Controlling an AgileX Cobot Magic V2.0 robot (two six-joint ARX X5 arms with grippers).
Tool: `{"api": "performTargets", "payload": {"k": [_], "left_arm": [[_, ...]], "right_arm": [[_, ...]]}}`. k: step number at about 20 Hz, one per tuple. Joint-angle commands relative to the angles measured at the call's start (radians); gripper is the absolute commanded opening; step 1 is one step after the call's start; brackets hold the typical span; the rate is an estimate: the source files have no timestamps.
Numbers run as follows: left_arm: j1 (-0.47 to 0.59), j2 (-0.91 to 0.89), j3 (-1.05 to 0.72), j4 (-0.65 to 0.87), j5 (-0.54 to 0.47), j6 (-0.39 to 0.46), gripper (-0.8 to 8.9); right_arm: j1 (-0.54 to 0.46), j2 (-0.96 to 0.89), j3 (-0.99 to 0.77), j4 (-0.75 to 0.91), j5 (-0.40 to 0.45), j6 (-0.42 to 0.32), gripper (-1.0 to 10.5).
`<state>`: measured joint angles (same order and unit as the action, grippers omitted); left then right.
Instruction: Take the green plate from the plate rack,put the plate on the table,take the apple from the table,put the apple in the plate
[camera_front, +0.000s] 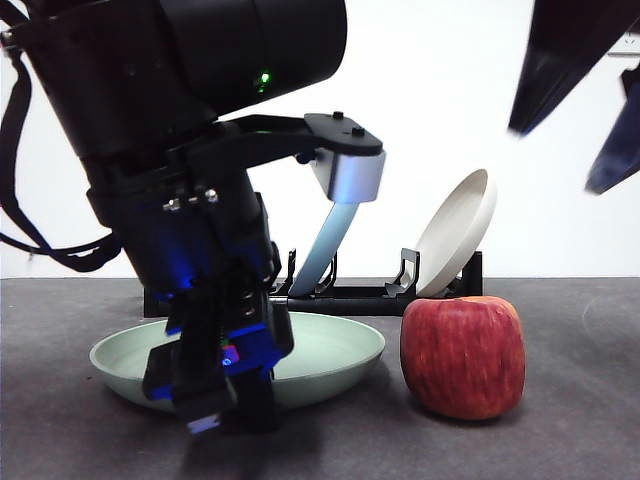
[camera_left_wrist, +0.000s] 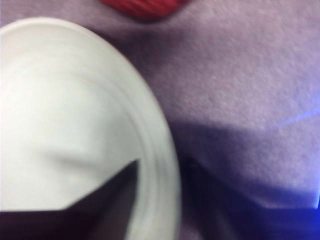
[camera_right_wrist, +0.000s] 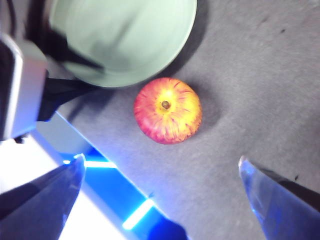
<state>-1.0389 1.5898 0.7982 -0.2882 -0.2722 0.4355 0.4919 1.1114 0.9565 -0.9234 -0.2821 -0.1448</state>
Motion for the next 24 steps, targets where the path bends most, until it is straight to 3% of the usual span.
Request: {"api": "performTargets", "payload": {"k": [1,7,13,19,21,24], "left_arm": [[-0.006,0.015,-0.016,-0.023,0.037,-0.017,3.86],[-0.007,-0.105,0.082,-0.169,0.038,-0.085,3.86],[-0.008,-0.282,0.312,-0.439,0.039,-0.199,3.85],[-0.008,-0.399,0.528,-0.559,0.039,-0.277,3.85],[-0.008,-0.42,0.576,-0.586,0.038,-0.28,3.84],[-0.006,-0.433,0.616,-0.631,0.037,-0.279,3.82]], "right_arm": [[0.045,0.043,0.003,0.037,0.029,0.014,6.6],[0.1,0.192,0.003,0.102,0.081,0.02,6.7],[0.113,0.34,0.002,0.179,0.079,0.023,6.7],[0.132,0.468,0.002,0.223,0.082,0.043,6.3],[0.139,0.483,0.002,0.238,0.08,0.057,4.0],[0.14,0.483,0.002,0.236,0.078,0.065,-0.2]]}}
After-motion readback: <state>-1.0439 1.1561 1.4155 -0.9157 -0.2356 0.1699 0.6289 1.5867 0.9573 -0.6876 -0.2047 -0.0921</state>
